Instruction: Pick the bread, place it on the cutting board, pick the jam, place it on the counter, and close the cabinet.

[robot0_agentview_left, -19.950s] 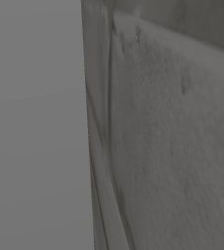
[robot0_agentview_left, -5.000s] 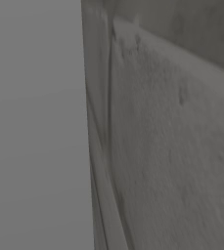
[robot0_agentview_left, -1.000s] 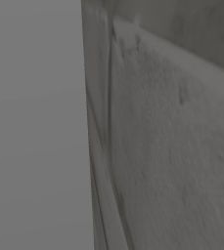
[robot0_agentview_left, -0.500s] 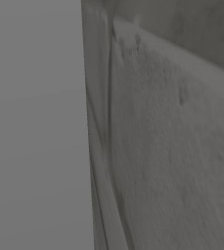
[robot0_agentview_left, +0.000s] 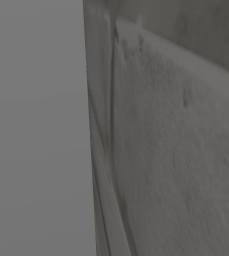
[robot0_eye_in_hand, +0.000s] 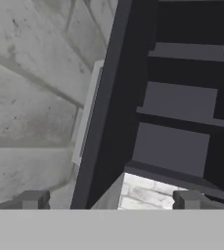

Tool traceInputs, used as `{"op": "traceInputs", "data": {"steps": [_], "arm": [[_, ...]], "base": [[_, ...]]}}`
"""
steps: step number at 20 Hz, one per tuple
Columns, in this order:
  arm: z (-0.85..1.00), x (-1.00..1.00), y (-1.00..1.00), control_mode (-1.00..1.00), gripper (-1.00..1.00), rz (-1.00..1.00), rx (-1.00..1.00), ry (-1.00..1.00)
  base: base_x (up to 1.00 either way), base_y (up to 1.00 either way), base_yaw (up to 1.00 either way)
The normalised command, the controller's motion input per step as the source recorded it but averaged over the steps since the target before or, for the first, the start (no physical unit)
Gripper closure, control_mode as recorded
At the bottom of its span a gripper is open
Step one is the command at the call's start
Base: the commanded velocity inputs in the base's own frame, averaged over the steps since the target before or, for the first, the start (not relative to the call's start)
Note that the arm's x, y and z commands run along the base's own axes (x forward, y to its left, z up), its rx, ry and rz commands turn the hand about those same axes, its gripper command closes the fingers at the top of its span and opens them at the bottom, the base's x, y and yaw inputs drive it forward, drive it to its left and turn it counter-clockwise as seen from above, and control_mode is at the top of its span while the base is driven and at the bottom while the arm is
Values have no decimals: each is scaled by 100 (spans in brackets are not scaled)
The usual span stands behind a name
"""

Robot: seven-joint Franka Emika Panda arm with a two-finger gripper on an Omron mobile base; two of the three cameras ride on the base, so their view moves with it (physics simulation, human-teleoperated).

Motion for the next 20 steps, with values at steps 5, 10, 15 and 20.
{"op": "traceInputs", "data": {"steps": [5, 10, 15, 20], "arm": [[-9, 16, 5, -100, -100, 3, 0, 0], [-2, 6, 11, -100, -100, 2, 0, -9], [-1, 6, 9, -100, -100, 1, 0, -9], [-4, 8, 3, -100, -100, 2, 0, -5]], "base": [[0, 0, 0], [0, 0, 0], [0, 0, 0], [0, 0, 0]]}}
